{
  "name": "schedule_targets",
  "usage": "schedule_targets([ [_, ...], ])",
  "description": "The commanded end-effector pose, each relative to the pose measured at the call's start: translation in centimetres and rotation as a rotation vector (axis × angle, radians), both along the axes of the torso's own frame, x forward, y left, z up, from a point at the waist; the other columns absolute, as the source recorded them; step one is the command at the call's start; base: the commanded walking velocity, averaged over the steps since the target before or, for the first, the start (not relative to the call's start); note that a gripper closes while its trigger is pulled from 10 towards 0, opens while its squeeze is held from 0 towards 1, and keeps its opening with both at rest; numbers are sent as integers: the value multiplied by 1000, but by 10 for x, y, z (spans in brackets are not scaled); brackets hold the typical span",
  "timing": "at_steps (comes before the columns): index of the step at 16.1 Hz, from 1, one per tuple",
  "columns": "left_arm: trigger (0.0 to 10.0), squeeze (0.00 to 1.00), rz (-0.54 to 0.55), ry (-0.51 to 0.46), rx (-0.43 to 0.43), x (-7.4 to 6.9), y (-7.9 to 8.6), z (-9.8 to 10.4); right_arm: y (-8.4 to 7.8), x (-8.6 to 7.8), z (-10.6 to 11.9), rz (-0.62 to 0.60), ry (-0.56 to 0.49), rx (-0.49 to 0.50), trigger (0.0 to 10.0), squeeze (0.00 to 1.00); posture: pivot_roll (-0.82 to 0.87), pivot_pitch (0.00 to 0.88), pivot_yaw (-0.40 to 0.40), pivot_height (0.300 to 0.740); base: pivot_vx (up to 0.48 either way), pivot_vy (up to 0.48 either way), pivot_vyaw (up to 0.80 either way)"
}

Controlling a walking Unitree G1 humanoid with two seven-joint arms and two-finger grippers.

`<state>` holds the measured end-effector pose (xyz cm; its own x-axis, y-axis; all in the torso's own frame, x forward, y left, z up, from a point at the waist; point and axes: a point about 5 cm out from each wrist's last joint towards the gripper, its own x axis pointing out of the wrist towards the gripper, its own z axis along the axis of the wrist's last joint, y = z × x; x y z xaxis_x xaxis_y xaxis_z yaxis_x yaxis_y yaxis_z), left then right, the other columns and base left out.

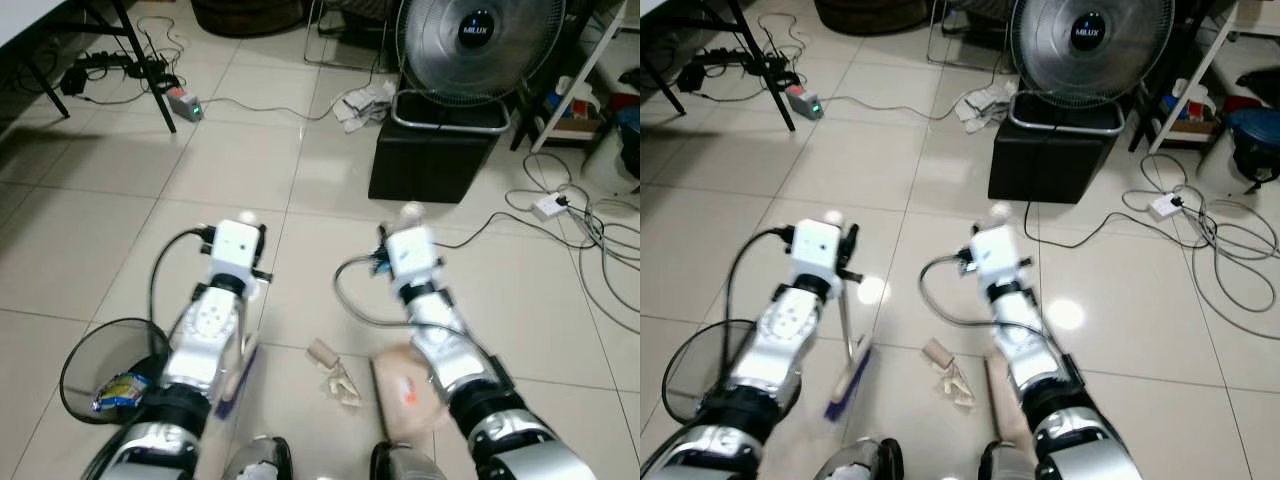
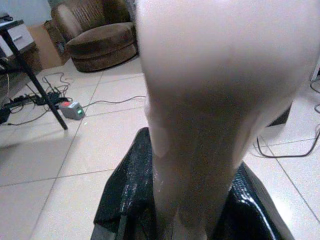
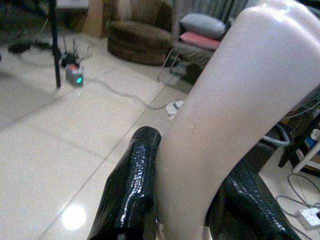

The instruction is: Sweep floor

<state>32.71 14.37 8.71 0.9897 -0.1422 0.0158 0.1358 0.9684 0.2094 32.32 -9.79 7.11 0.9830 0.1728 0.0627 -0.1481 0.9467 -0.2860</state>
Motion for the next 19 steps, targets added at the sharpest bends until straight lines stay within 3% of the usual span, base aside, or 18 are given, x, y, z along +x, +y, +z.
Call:
schedule_targets([
  [1, 10000, 0, 28, 37, -28, -2, 0, -9, 3, 3, 5, -2, -29, 7, 10000, 0, 5, 179, 23, 740, 0, 0, 0],
  [4, 10000, 0, 60, 55, -104, -1, -1, -11, 4, 3, 6, -10, -35, 52, 10000, 0, -1, 169, 24, 740, 0, 0, 0],
  [5, 10000, 0, 66, 85, -209, 0, -5, -14, 2, 5, 8, -29, -43, 99, 10000, 0, -3, 159, 26, 740, 0, 0, 0],
  [8, 10000, 0, 86, 114, -366, 1, -10, -15, -1, 5, 9, -44, -47, 130, 10000, 0, -7, 152, 27, 740, 0, 0, 0],
  [10, 10000, 0, 130, 124, -514, 6, -12, -11, 1, 5, 8, -38, -41, 143, 10000, 0, -5, 147, 24, 740, 0, 0, 0],
  [14, 10000, 0, 146, 120, -590, 9, -10, -9, 1, 6, 7, -33, -32, 152, 10000, 0, -3, 148, 21, 740, 0, 0, 0],
  [18, 10000, 0, 34, 168, -617, 9, -22, -10, -7, 5, 4, -60, -18, 171, 10000, 0, -3, 149, 25, 740, 0, 0, 0],
  [19, 10000, 0, -51, 172, -598, 8, -30, -9, -10, 5, 3, -72, -17, 177, 10000, 0, -4, 147, 27, 740, 0, 0, 0],
])
